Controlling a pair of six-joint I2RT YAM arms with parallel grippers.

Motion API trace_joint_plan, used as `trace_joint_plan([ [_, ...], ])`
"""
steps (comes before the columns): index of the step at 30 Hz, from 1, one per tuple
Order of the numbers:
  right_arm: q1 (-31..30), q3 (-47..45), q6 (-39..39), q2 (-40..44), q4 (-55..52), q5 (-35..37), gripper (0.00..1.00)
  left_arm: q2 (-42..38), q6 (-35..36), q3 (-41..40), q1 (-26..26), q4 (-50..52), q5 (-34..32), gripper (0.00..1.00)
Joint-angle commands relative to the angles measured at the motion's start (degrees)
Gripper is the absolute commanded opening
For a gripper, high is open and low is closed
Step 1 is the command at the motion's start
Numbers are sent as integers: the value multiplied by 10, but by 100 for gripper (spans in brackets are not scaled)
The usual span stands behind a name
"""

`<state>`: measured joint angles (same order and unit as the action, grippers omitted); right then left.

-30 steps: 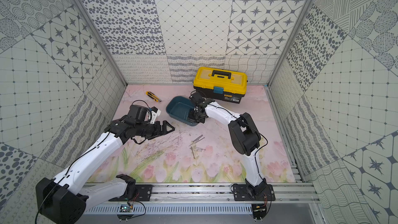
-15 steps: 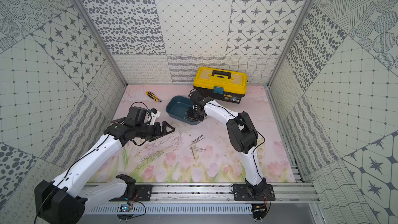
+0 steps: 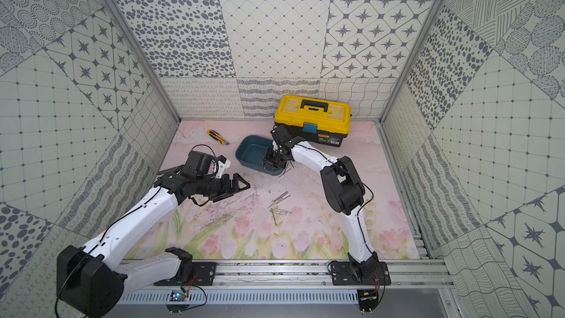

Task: Put the nails on the desktop into the storage box
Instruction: Place the nail in the storage box.

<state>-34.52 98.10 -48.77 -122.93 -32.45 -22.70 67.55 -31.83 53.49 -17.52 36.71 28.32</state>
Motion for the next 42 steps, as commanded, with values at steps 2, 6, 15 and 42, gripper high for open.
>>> trace_joint_plan([
  [2, 13, -24, -25, 24, 18, 22, 0, 18, 23, 4, 5, -12, 17, 99],
  [6, 17, -7, -21, 9, 4, 53, 0, 21, 32, 9, 6, -6, 11, 99],
  [15, 18, 25, -23, -26, -8, 46, 0, 21, 51, 9, 16, 10, 9, 100],
  [42, 39, 116, 29, -75, -79, 101, 42, 59, 67, 30, 37, 32, 7, 100],
])
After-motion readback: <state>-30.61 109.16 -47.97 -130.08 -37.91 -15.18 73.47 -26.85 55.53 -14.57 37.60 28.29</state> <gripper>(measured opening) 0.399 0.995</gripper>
